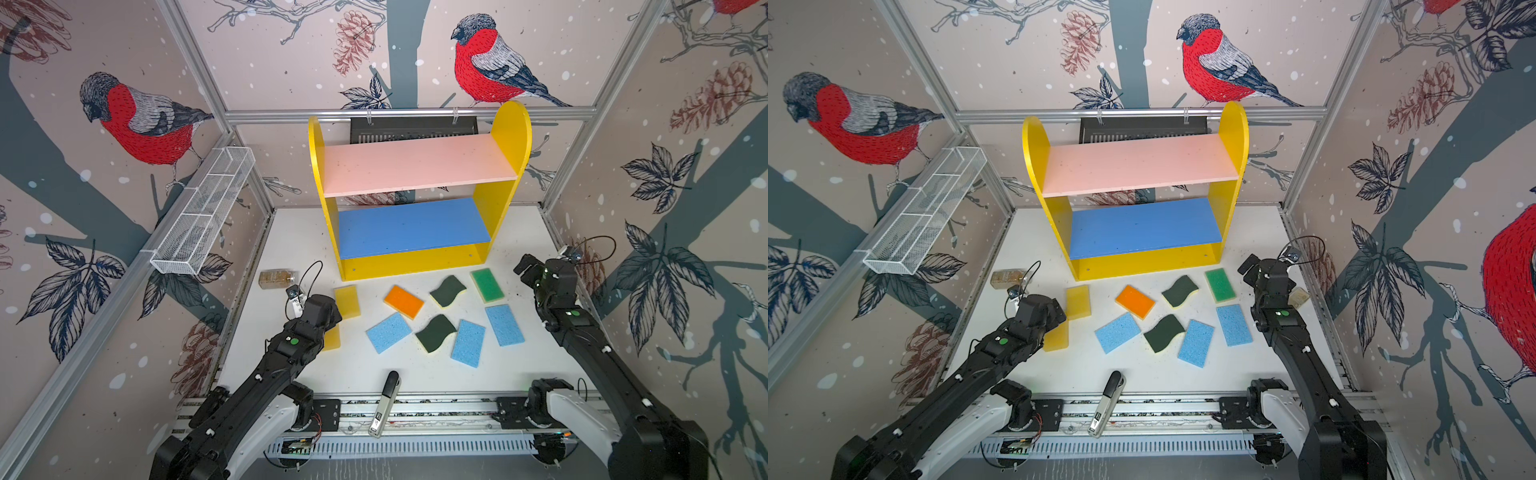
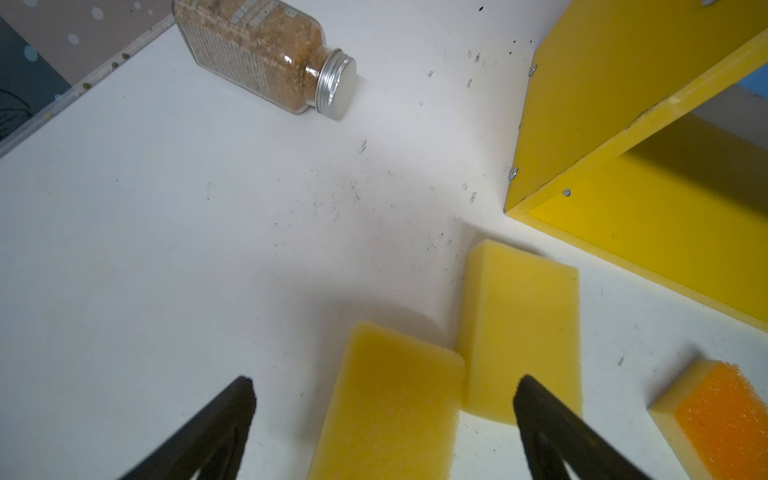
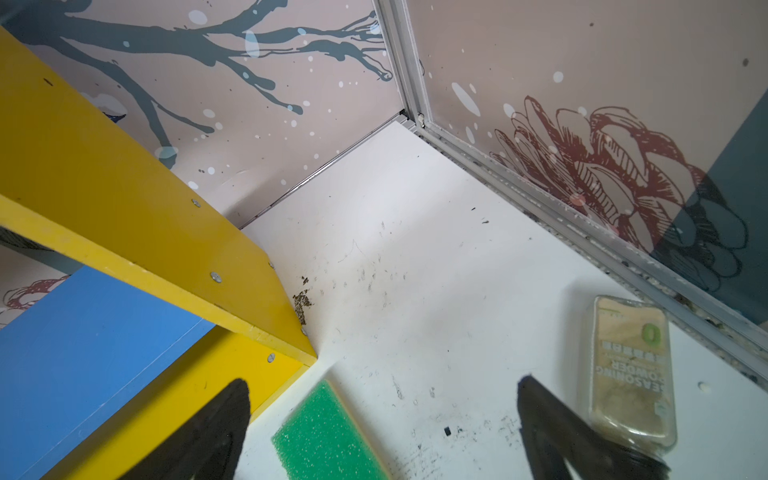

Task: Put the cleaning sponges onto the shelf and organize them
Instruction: 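Move the left gripper down over the flat yellow sponge while the right arm draws back, then lower the left gripper and close it on the flat yellow sponge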

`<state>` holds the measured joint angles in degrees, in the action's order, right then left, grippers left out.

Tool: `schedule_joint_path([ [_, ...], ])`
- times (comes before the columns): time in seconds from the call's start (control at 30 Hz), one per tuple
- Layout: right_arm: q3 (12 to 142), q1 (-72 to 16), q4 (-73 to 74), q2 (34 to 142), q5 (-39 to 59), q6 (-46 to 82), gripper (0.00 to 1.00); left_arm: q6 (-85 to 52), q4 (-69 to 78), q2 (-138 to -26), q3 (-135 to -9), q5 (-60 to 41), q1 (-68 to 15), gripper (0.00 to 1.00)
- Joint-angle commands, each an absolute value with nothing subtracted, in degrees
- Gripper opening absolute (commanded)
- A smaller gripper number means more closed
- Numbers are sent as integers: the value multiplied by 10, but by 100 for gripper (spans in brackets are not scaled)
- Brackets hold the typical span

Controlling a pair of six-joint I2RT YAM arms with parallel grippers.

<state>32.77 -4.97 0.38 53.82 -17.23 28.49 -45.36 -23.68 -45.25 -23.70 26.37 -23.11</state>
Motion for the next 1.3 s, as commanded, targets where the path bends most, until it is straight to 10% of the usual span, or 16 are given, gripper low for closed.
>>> schedule_joint_path([
  [0.0,328,-53,-16,528,-156,289,100,-490,-281,-439,-230,236,-236,98],
  [1.27,332,-52,-59,518,-101,282,100,-623,-336,-472,-214,204,-379,95],
])
